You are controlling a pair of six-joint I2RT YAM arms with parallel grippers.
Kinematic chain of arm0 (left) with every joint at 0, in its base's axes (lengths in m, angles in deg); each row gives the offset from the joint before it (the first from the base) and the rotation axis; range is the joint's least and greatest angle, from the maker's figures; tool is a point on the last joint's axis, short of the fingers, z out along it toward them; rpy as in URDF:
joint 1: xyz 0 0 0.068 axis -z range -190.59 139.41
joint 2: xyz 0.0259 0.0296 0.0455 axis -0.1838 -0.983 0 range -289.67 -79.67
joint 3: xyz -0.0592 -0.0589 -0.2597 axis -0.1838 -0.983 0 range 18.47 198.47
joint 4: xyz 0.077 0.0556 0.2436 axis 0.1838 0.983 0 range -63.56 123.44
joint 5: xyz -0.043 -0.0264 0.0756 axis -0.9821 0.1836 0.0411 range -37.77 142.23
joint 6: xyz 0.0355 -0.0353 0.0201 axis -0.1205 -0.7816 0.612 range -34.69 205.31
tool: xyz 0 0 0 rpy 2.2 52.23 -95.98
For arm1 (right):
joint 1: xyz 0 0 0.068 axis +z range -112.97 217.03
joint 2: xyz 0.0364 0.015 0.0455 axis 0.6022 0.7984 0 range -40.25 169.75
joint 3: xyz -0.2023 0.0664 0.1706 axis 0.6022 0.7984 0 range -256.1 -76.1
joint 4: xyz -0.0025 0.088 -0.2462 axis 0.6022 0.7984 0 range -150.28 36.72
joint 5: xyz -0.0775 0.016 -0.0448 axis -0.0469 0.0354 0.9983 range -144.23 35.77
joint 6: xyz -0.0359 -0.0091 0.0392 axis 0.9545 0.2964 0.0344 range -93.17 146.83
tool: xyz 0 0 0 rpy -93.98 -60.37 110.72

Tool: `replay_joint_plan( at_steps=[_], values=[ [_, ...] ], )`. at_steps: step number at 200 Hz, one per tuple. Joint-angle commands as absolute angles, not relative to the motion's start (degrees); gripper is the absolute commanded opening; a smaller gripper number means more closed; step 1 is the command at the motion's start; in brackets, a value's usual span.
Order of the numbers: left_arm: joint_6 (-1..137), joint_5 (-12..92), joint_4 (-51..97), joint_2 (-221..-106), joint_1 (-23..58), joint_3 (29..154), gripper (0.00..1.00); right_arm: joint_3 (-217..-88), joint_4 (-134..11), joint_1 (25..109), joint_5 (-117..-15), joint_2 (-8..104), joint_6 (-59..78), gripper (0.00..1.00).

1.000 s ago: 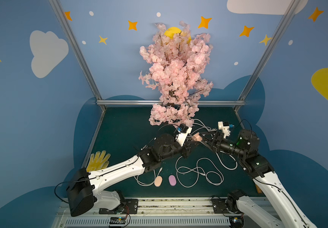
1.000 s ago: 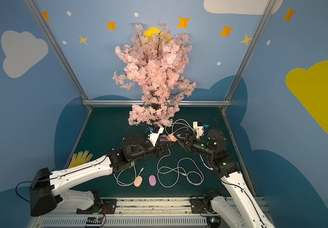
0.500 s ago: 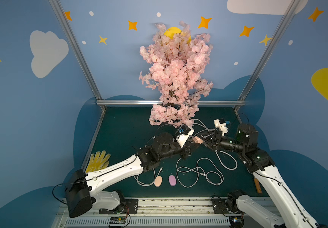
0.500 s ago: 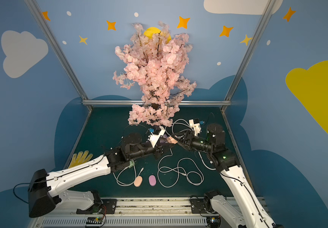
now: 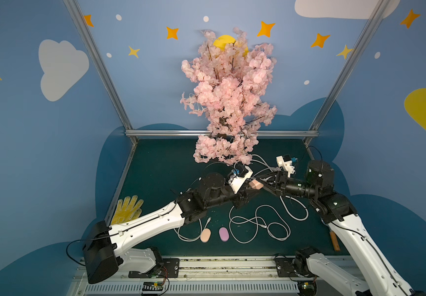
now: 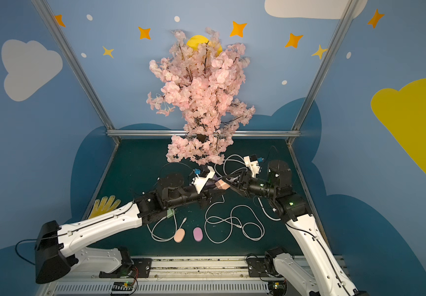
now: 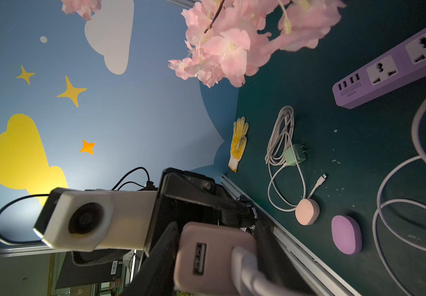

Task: Charge the bluetooth headset
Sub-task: Pick up the plug from the center of the board, then insert the plug into the socket.

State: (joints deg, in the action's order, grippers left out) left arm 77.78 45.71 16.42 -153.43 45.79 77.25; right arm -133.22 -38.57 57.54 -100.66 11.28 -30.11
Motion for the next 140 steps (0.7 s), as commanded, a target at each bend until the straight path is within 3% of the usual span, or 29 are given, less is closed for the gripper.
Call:
replay_joint_plan(
  at_steps=[1,30,56,94,140],
  values=[
    [77.48,46.77,16.09,-151.19,44.97,75.84,0.7,-134.69,-39.73,57.84,-100.99,10.66,-27.68,0.0],
    [75.22,47.73,15.98,-149.58,44.37,74.14,0.81,-133.43,-41.2,57.85,-98.58,10.46,-27.03,0.0],
    [72.37,48.45,16.06,-146.68,43.66,71.5,0.81,-133.49,-38.55,57.94,-92.4,10.21,-21.23,0.0],
    [65.65,57.42,22.2,-142.9,40.5,67.87,0.59,-128.59,-40.02,61.62,-72.25,8.2,-10.79,0.0],
    [54.07,58.46,24.62,-140.77,32.72,61.76,0.53,-119.81,-50.89,69.23,-54.63,10.4,-0.26,0.0]
  ],
)
